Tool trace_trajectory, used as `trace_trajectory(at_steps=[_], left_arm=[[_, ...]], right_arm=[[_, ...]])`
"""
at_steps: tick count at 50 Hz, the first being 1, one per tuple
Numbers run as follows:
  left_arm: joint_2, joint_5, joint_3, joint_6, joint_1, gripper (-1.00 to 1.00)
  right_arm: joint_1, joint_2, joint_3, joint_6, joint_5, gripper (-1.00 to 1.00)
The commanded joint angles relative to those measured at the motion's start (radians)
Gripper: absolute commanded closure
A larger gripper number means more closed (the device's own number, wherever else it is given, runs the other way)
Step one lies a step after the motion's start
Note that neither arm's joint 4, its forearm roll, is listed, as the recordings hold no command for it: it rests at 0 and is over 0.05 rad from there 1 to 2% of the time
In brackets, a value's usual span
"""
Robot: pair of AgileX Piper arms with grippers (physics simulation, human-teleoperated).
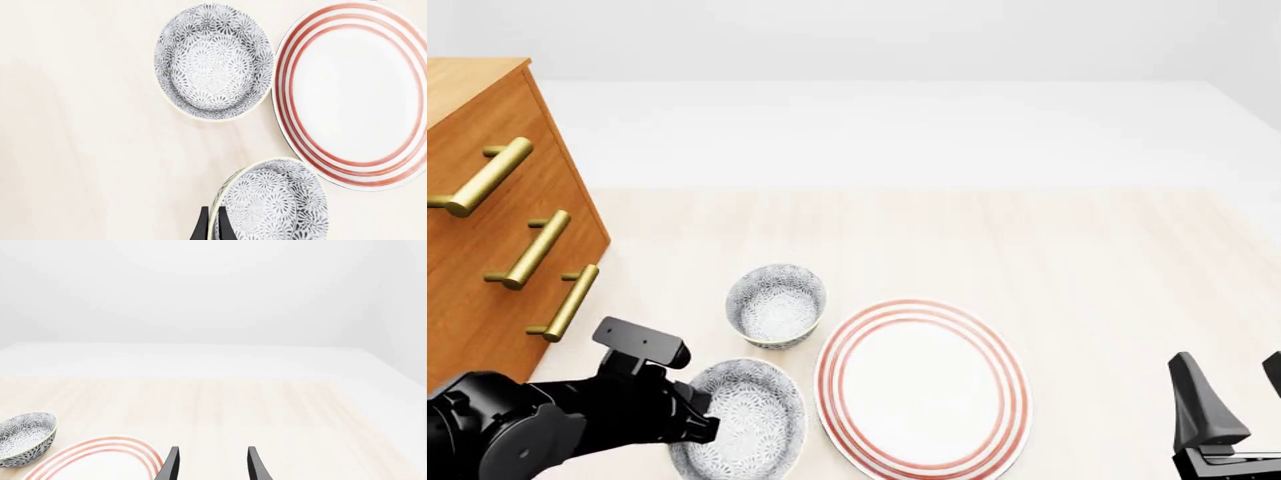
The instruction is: Stack the bowl in the middle on the bowl at the back.
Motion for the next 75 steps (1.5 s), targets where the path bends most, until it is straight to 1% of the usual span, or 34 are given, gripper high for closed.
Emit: trace_trajectory(at_steps=[1,13,19,21,23,28,30,33,37,39,40,46,48,49,50,52,63,66,75], left_arm=[[-0.114,0.124,-0.032,0.017,0.004,1.0],[-0.211,0.241,-0.084,0.005,-0.003,1.0],[-0.269,0.328,-0.126,-0.003,-0.021,1.0],[-0.291,0.366,-0.148,-0.009,-0.032,1.0],[-0.313,0.406,-0.179,-0.002,-0.034,1.0],[-0.36,0.489,-0.231,-0.021,-0.077,1.0],[-0.366,0.498,-0.236,-0.025,-0.082,1.0],[-0.389,0.534,-0.252,-0.039,-0.115,1.0],[-0.408,0.557,-0.251,-0.046,-0.138,1.0],[-0.423,0.575,-0.244,-0.054,-0.163,1.0],[-0.423,0.575,-0.244,-0.055,-0.163,1.0],[-0.443,0.603,-0.25,-0.093,-0.243,1.0],[-0.445,0.606,-0.253,-0.101,-0.251,1.0],[-0.447,0.615,-0.263,-0.108,-0.272,1.0],[-0.447,0.615,-0.264,-0.109,-0.272,1.0],[-0.446,0.624,-0.278,-0.123,-0.3,1.0],[-0.451,0.645,-0.292,-0.144,-0.356,1.0],[-0.454,0.646,-0.283,-0.152,-0.372,1.0],[-0.452,0.606,-0.227,-0.215,-0.439,1.0]], right_arm=[[0.0,-0.003,-0.001,-0.003,0.003,-1.0],[0.001,-0.004,-0.001,-0.007,0.002,-1.0],[0.001,-0.003,-0.001,-0.007,0.002,-1.0],[0.001,-0.003,-0.001,-0.007,0.001,-1.0],[0.002,-0.003,-0.001,-0.008,0.001,-1.0],[0.002,-0.002,-0.001,-0.008,0.001,-1.0],[0.002,-0.002,-0.001,-0.008,0.001,-1.0],[0.001,-0.001,-0.001,-0.008,0.0,-1.0],[0.001,0.0,-0.001,-0.007,-0.001,-1.0],[0.001,0.0,-0.001,-0.008,-0.001,-1.0],[0.001,0.0,-0.001,-0.008,-0.001,-1.0],[0.001,0.0,-0.001,-0.009,-0.001,-1.0],[0.0,0.001,0.0,-0.008,-0.001,-1.0],[0.0,0.0,0.0,-0.007,-0.001,-1.0],[0.0,0.0,0.0,-0.008,-0.001,-1.0],[0.0,0.0,0.0,-0.008,-0.001,-1.0],[0.001,-0.004,0.0,-0.013,-0.001,-1.0],[0.001,-0.004,0.0,-0.014,-0.001,-1.0],[0.001,-0.006,0.0,-0.016,-0.001,-1.0]])
